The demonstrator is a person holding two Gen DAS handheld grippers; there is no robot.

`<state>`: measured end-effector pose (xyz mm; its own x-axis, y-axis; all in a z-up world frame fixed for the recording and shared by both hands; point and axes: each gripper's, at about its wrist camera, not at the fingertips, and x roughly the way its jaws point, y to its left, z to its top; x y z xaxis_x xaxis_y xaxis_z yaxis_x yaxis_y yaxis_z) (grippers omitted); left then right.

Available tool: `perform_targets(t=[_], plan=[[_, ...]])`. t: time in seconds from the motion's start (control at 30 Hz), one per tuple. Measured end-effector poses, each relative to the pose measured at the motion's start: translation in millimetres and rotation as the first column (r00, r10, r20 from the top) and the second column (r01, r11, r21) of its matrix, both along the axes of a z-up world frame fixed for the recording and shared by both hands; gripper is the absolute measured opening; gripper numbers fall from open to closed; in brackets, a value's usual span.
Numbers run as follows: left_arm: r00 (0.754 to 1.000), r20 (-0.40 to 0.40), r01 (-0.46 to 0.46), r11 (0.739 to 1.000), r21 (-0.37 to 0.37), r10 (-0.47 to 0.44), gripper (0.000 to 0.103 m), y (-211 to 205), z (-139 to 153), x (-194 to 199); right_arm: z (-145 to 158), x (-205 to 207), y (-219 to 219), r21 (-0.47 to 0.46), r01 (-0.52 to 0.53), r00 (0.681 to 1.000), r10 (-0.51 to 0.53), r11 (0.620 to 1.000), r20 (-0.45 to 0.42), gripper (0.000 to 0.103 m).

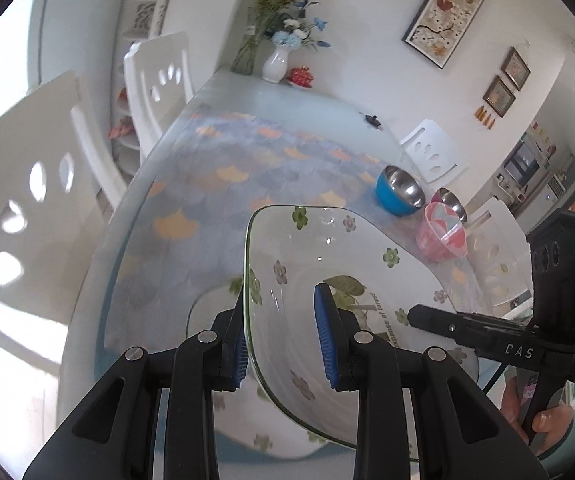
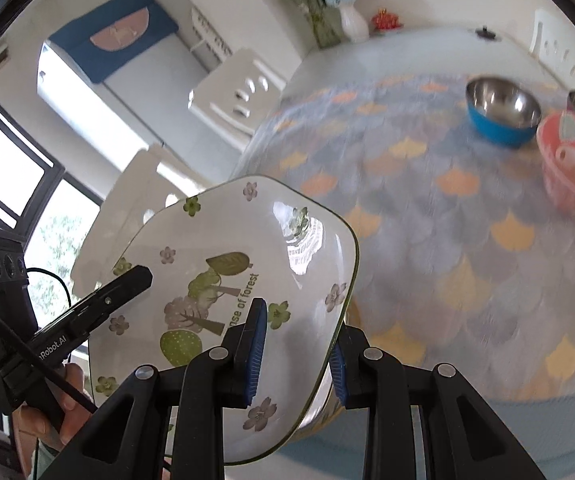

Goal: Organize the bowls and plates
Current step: 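Lift the smaller hexagonal plate with both grippers and carry it over the plate stack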

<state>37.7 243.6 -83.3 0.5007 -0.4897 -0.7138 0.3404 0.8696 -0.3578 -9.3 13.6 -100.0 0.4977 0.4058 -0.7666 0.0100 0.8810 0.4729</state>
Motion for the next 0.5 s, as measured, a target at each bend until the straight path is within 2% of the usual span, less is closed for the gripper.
perform_targets(t=[0.27,0.5], plan=[[0.995,-0.092,-0.030,0.999,0.026,0.032,0.026,14.3,-36.5,-28.2,-35.2,-20.6,16.0,0.005,-0.045,0.993,0.045,0.999,-0.111,0.028],[0.988,-0.149,-0.037,0.998,0.044,0.043,0.026,21.2,-62.8,-31.7,-60.6,-22.9,25.7,-0.007,-0.058,0.982,0.056,0.998,-0.179,0.028]])
